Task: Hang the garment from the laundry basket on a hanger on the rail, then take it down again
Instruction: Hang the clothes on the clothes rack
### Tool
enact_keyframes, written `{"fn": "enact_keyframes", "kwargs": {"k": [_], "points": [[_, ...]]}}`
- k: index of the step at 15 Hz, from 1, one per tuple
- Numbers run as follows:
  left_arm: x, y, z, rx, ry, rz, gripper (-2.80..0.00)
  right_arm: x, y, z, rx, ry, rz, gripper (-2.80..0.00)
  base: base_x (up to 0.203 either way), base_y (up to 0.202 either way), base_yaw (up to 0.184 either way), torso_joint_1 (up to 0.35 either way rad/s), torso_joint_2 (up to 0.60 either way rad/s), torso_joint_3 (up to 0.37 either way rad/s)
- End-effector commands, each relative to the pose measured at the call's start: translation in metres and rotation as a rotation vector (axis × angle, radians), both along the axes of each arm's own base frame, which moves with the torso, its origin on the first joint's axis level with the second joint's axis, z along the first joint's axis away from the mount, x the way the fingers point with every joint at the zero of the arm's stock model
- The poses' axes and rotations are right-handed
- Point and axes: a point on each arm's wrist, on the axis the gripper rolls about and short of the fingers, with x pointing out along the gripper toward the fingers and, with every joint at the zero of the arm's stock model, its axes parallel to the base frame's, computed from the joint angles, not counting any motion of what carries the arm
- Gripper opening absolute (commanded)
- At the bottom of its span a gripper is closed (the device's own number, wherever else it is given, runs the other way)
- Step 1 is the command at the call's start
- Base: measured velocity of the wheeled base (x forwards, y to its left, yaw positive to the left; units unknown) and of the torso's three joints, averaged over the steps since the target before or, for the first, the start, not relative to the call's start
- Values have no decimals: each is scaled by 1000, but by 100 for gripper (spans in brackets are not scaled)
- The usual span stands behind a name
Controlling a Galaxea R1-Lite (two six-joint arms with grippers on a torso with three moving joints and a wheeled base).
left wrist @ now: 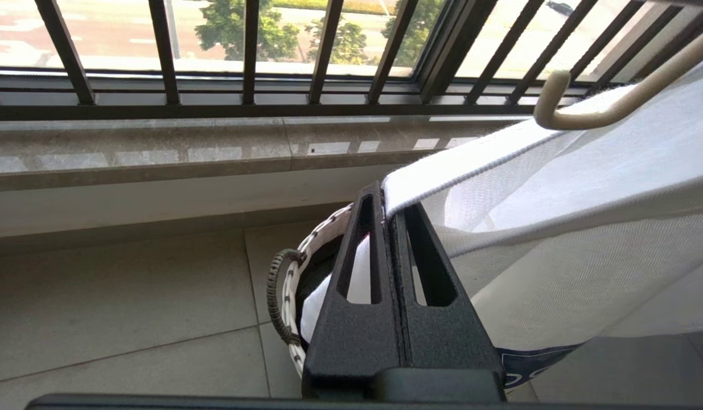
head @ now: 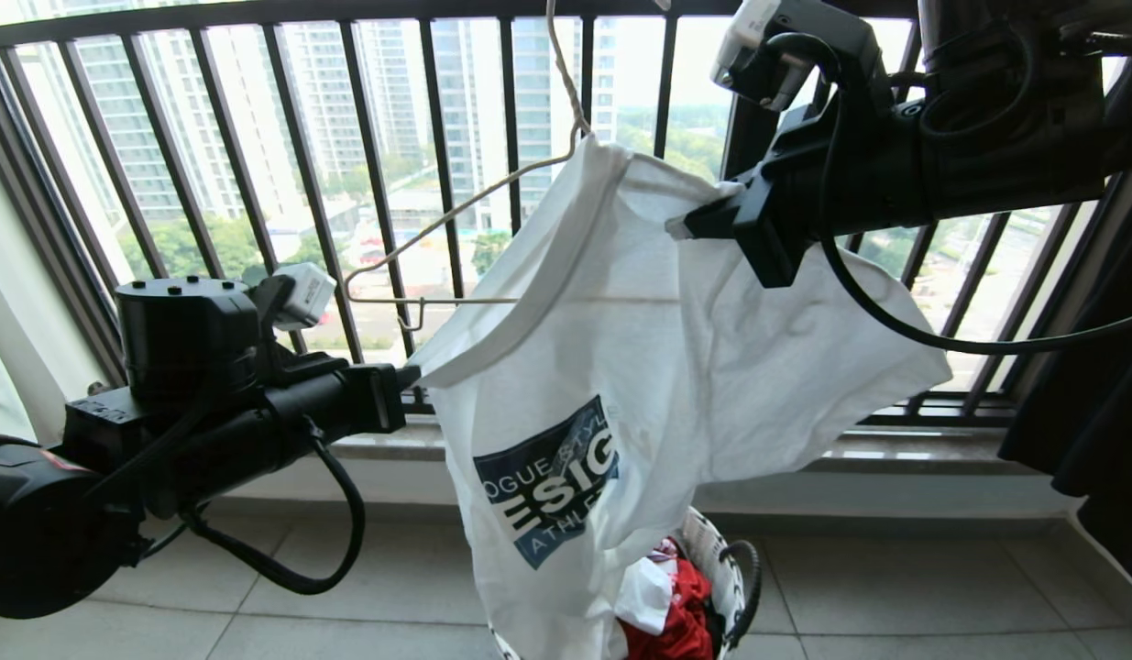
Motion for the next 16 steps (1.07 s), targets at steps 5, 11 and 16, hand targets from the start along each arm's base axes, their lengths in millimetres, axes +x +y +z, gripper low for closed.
{"fn": "enact_keyframes", "kwargs": {"k": [5, 11, 16], "points": [[6, 10, 4, -5, -14, 40, -280, 5, -17, -3, 1, 18, -16, -280, 0, 0, 0, 0, 0, 0], [9, 16, 7, -6, -24, 63, -280, 7, -26, -8, -5, 38, -25, -280, 0, 0, 0, 0, 0, 0], [9, 20, 11, -10, -38, 76, -280, 10, -32, -15, -19, 57, -40, -280, 0, 0, 0, 0, 0, 0]]}}
